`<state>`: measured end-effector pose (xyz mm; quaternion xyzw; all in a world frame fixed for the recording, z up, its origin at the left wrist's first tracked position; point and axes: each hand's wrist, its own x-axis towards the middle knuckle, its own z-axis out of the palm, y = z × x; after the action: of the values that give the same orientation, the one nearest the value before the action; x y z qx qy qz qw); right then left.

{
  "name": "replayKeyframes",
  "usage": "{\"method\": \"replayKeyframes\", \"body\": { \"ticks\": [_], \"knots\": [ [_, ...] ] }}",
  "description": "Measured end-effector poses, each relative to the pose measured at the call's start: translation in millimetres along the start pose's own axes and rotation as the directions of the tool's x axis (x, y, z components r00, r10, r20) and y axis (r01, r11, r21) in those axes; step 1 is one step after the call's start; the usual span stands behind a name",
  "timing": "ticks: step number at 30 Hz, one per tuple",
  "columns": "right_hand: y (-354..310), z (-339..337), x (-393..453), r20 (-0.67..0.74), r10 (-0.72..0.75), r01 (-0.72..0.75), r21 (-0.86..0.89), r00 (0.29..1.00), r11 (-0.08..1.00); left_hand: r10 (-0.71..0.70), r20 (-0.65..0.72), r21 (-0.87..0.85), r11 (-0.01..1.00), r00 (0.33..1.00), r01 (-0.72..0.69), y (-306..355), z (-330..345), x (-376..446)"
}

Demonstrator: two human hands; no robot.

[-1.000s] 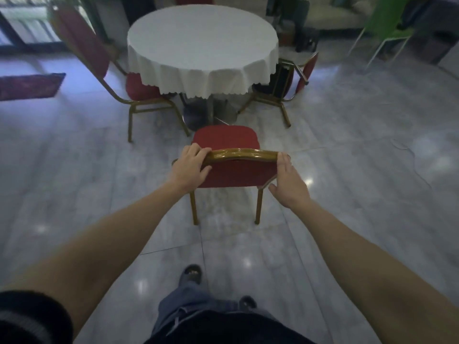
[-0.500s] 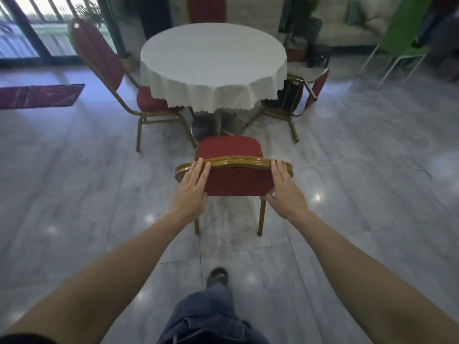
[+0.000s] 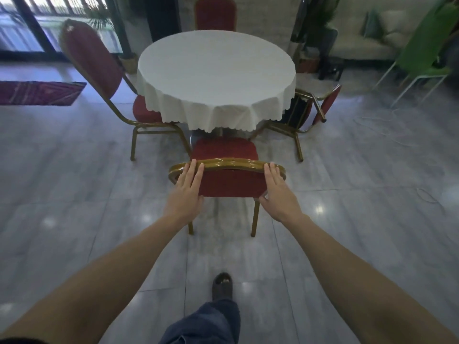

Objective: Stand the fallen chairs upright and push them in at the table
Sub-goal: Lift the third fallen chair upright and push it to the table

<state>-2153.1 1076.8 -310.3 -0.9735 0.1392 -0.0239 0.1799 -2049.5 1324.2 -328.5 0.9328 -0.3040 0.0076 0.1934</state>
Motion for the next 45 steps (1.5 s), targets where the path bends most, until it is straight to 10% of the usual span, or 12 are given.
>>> {"method": "replayKeyframes", "body": {
  "ticks": [31, 36, 45],
  "knots": [
    [69.8, -53.6, 226.9, 0.087, -0.122, 0.126, -0.044, 0.989, 0.991, -0.112, -0.013, 0.108, 0.988, 0.994, 0.112, -4.7, -26.9, 244.2],
    [74.4, -57.9, 250.9, 0.019, -0.13, 0.131, -0.196, 0.991, 0.972, -0.139, 0.054, 0.331, 0.937, 0.989, 0.114, -14.7, -29.1, 248.0],
    [88.0, -74.0, 289.5, 0.076, -0.105, 0.127, -0.4, 0.992, 0.908, -0.246, 0.04, 0.156, 0.959, 0.968, 0.238, 6.4, -7.7, 261.1]
  ]
}}
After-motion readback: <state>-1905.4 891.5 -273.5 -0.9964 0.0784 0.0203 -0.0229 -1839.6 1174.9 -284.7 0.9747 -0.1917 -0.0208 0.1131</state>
